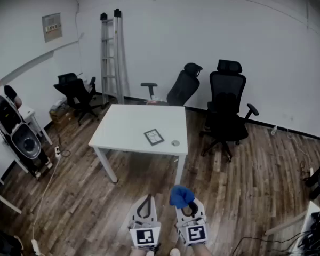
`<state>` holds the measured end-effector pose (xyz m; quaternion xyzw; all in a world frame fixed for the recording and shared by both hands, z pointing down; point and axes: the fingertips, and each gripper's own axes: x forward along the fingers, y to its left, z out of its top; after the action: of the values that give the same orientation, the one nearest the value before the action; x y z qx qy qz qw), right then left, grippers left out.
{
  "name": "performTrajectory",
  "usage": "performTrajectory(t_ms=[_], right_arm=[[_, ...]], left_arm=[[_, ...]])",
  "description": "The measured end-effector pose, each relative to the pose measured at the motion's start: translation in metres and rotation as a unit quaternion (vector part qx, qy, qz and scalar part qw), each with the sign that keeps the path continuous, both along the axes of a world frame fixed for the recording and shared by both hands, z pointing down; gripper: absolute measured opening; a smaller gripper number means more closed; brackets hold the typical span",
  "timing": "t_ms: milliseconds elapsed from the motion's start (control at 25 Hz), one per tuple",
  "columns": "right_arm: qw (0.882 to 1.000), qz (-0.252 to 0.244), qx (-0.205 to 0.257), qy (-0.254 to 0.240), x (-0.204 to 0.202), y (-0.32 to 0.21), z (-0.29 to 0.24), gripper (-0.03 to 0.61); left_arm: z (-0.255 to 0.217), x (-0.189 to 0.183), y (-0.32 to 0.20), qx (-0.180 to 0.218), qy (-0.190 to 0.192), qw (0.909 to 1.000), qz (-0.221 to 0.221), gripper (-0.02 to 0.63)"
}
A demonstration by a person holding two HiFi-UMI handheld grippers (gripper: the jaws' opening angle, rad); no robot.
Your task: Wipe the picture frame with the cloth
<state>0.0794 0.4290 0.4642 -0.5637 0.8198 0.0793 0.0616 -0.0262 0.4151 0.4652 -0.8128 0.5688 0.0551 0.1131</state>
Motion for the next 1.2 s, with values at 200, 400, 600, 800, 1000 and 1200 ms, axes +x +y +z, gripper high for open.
performTrajectory(t_ms=[200,400,600,800,1000,1200], right_arm=[[1.000,0.000,0.003,0.002,0.002,-0.002,0.000,0.120],[1.000,0.000,0.000,0.003,0.002,-0.005,0.002,0.120],[1.000,-0.009,-0.006,-0.005,0.003,-0.005,0.003,0.118],[0.999,-0.028,-0.007,-0.016,0.005,-0.004,0.003,0.117],[0.999,-0.040,-0.011,-0.014,0.013,-0.010,0.005,0.117],[0.999,-0.053,-0.010,-0.002,0.026,-0.024,0.010,0.117]], left_arm=[[0.002,0.001,-0.001,-0.002,-0.012,0.9999,-0.001,0.003],[0.002,0.001,-0.005,-0.003,-0.002,1.0000,-0.001,0.003],[0.001,0.003,-0.005,-0.001,-0.014,0.9999,-0.001,0.003],[0.002,0.007,-0.005,-0.002,-0.015,0.9999,-0.005,0.003],[0.005,0.016,-0.012,-0.004,-0.026,0.9996,-0.012,0.003],[0.009,0.032,-0.024,-0.008,-0.008,0.9996,-0.024,0.003]])
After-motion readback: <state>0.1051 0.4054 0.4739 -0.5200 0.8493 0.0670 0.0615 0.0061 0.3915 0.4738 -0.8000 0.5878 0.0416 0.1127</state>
